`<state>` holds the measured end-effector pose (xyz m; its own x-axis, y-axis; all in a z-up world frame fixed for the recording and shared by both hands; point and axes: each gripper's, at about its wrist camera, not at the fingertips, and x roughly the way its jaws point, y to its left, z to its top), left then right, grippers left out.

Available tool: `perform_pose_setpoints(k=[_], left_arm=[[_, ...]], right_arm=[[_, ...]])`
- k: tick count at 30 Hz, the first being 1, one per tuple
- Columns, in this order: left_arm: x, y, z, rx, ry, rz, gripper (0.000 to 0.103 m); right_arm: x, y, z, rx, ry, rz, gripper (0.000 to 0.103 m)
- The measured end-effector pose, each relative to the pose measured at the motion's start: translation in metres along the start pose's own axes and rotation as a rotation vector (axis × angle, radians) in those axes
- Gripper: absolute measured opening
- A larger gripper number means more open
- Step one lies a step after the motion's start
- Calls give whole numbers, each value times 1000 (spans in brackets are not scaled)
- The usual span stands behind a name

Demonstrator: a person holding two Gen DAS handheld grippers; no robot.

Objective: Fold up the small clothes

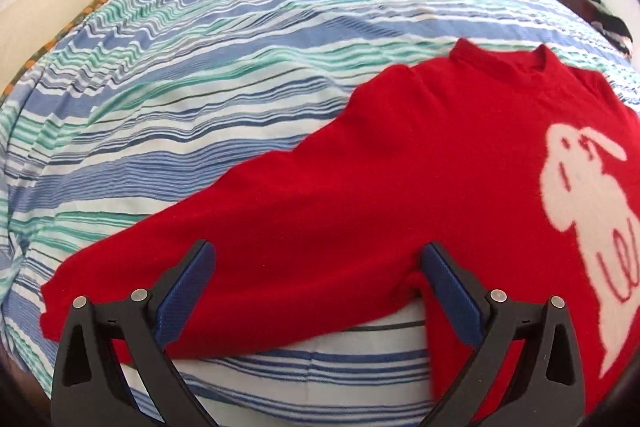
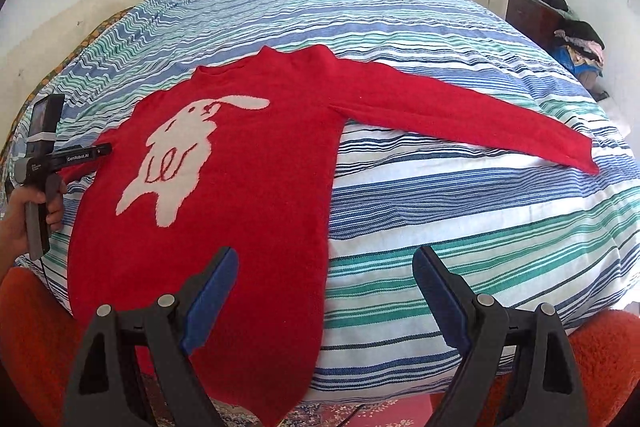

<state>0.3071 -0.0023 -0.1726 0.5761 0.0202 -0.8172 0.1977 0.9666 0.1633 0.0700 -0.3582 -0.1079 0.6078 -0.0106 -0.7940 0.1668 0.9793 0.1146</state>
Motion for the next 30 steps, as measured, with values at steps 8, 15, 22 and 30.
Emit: perform_pose_setpoints(k=[8, 15, 22, 30], left_arm=[[14, 17, -18, -98, -50, -142, 103], [14, 16, -18, -92, -51, -134, 103], [13, 17, -18, -92, -51, -134, 103], [13, 16, -18, -91, -51, -133, 103]], right_arm=[[-2, 61, -6, -167, 36, 14, 88], [-11, 135, -12, -361, 60, 9, 88], [-11, 211, -18, -532, 128, 29, 88], [11, 254, -12, -537, 218, 23, 88]])
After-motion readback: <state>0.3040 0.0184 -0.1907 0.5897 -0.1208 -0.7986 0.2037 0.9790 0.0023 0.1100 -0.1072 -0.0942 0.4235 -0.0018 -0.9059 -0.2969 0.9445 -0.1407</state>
